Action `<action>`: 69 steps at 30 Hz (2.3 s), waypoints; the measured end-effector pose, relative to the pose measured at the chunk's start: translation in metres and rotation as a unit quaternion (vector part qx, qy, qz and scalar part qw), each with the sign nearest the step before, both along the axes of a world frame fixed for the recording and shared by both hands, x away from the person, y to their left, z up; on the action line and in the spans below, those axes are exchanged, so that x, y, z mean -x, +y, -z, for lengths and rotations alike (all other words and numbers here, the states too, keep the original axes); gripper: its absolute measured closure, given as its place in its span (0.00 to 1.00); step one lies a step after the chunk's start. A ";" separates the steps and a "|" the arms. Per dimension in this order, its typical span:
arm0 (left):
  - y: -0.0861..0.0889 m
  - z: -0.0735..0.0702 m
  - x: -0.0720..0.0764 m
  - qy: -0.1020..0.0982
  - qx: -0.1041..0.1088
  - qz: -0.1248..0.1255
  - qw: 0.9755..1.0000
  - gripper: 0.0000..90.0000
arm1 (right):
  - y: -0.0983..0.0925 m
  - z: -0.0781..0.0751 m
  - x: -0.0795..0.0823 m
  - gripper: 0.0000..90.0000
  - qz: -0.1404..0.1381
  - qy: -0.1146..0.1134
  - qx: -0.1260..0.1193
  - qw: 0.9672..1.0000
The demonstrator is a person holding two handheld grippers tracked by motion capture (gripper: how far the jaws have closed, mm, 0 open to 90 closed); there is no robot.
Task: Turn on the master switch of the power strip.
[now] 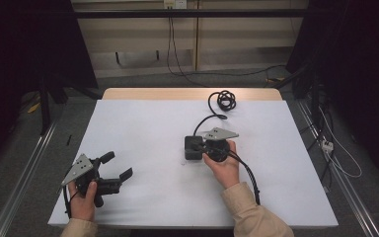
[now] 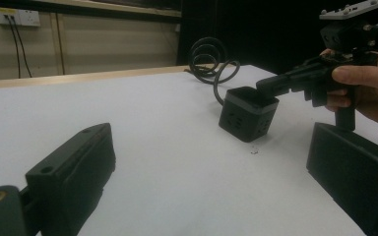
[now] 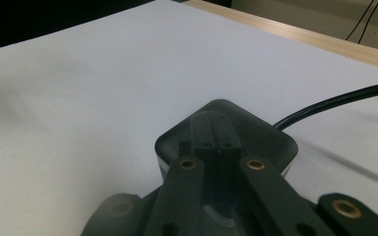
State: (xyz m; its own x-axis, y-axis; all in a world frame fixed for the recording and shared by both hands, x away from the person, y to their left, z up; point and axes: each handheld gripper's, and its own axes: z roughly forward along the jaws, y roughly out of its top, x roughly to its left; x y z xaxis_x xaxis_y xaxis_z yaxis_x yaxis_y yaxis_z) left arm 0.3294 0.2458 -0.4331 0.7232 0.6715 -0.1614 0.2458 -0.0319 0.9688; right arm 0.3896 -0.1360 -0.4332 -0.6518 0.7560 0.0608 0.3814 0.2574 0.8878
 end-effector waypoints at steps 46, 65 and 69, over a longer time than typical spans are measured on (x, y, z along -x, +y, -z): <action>0.001 0.001 -0.002 0.005 0.005 0.003 1.000 0.04 | -0.028 -0.008 0.018 0.33 -0.007 0.012 -0.041 0.999; 0.001 0.001 -0.001 0.008 0.001 0.003 1.000 0.04 | -0.068 0.005 0.061 0.17 0.018 0.006 -0.027 0.999; 0.000 0.001 -0.001 0.008 -0.001 0.004 1.000 0.04 | -0.074 0.006 0.067 0.15 0.018 0.000 -0.030 0.999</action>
